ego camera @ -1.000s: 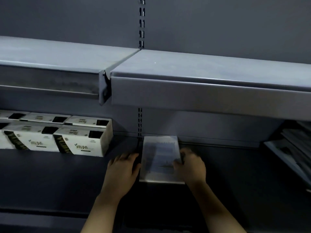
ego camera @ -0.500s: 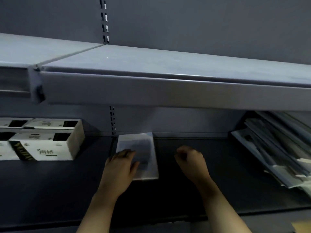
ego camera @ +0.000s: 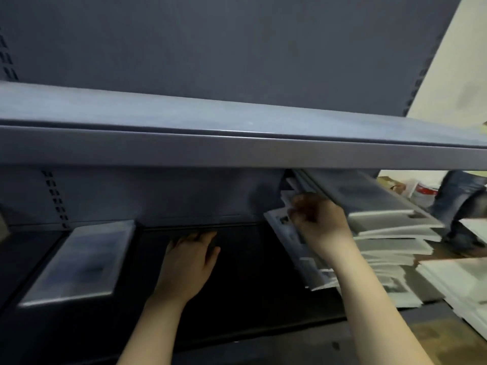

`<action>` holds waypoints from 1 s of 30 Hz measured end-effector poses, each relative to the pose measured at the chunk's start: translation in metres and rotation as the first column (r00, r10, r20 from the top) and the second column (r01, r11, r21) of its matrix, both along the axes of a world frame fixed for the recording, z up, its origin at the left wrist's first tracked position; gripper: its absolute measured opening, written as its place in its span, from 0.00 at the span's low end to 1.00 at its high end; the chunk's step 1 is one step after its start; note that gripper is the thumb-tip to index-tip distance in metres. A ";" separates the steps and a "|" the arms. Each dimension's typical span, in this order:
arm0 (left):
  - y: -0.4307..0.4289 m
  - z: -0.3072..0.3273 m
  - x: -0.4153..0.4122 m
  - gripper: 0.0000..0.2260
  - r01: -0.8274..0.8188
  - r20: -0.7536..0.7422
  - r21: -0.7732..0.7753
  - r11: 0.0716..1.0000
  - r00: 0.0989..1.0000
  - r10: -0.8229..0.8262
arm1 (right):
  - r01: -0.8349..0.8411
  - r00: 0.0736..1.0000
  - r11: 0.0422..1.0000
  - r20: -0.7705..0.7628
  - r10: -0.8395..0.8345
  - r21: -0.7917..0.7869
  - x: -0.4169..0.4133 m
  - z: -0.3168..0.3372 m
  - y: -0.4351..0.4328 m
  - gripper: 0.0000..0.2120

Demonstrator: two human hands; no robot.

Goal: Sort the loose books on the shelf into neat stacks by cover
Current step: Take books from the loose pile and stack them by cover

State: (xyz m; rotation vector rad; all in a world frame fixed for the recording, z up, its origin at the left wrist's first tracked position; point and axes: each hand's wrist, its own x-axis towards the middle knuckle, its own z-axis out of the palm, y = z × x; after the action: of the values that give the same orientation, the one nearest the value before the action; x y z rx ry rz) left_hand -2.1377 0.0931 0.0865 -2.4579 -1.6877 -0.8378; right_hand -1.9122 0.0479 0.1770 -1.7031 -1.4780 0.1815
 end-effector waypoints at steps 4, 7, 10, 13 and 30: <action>-0.014 0.005 0.065 0.18 0.021 0.047 -0.032 0.999 0.999 -0.020 | -0.190 0.978 0.981 -0.081 0.192 0.030 0.038 0.021 -0.028 0.08; -0.018 0.005 0.091 0.19 0.006 0.074 -0.070 0.998 0.997 -0.001 | -0.193 0.975 0.980 -0.104 0.198 0.057 0.071 0.034 -0.037 0.06; -0.021 0.007 0.108 0.19 -0.016 0.053 -0.107 0.994 0.998 0.022 | -0.072 0.997 0.994 -0.013 0.073 0.081 0.108 0.039 -0.037 0.07; -0.021 0.011 0.116 0.19 -0.037 0.035 -0.119 0.992 0.999 0.041 | 0.096 0.964 0.995 0.252 -0.090 -0.011 0.145 0.036 -0.027 0.17; -0.026 0.017 0.136 0.19 -0.139 -0.042 -0.121 0.983 0.990 0.135 | 0.200 0.973 0.926 0.180 -0.148 -0.319 0.205 0.046 0.000 0.32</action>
State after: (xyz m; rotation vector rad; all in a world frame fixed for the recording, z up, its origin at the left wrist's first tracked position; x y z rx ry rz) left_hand -2.0021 0.0668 0.1037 -2.3805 -1.9258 -0.6927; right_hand -1.7072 0.0484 0.2231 -2.1568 -1.4558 0.2211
